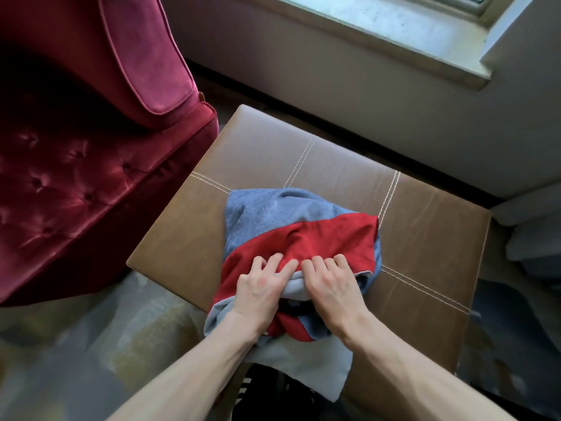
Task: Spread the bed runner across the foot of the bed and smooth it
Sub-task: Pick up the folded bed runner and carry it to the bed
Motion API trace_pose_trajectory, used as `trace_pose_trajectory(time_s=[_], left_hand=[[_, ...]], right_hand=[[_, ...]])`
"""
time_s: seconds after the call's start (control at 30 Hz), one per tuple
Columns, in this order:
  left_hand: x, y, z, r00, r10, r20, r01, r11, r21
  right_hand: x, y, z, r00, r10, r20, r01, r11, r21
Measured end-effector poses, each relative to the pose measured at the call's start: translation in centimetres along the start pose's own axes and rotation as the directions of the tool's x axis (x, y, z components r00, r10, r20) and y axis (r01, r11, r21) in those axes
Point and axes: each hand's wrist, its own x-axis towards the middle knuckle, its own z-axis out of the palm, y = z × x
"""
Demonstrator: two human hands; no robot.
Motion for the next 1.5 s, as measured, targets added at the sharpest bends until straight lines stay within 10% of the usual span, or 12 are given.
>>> trace_pose_trajectory(time_s=[0.7, 1.5], left_hand=[[-5.2, -8.0, -26.0, 0.918, -0.305, -0.255, 0.32, 0.947, 0.02], [-59.2, -29.3, -49.0, 0.249, -0.728, -0.639, 0.952, 0.307, 0.021]], right_hand=[[15.5, -6.7, -21.6, 0.925, -0.277, -0.259, 0.288, 0.958, 0.005], [15.4, -64.4, -51.4, 0.296, -0.786, -0.543, 0.909, 0.406, -0.092]])
